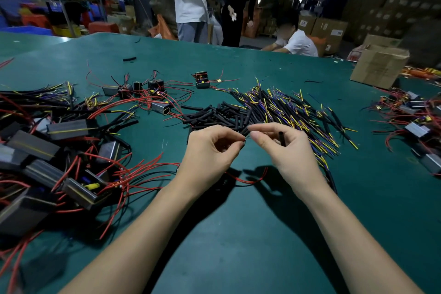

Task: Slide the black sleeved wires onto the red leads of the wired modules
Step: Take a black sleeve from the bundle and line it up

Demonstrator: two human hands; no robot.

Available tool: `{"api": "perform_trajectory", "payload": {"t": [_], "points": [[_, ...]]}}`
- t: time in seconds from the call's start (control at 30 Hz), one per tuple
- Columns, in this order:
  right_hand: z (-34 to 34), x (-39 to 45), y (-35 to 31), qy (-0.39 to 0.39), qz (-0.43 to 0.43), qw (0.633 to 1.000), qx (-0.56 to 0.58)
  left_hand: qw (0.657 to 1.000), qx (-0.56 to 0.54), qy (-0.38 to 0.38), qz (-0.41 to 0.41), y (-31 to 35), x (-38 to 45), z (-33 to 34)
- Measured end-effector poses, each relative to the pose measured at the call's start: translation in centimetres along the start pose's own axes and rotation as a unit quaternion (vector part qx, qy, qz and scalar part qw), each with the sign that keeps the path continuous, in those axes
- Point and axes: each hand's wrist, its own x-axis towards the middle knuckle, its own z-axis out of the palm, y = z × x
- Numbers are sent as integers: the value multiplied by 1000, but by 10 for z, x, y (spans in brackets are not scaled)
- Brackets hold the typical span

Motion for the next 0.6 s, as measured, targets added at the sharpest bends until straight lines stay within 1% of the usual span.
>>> {"api": "perform_trajectory", "payload": {"t": [0.1, 0.23, 0.3, 0.37, 0.43, 0.5, 0.57, 0.6], "points": [[1, 0, 4, 4, -19, 998, -65, 1000, -17, -11, -18, 0, 0, -1], [1, 1, 6, 5, -52, 991, -123, 995, -60, -30, -69, -2, 2, -1], [-1, 0, 4, 1, -103, 980, -172, 993, -70, -37, -84, -3, 3, -1], [-3, 0, 4, -5, -162, 959, -231, 993, -68, -40, -91, -3, 3, -1], [-5, -1, 4, -8, -207, 938, -276, 994, -55, -44, -88, -2, 3, -1], [-6, -3, 5, -14, -235, 918, -318, 995, -40, -46, -77, -2, 2, 0], [-6, -4, 6, -18, -246, 903, -352, 998, -16, -44, -50, -1, 1, 2], [-5, -4, 6, -20, -243, 903, -355, 999, -3, -42, -29, -1, 0, 2]]}}
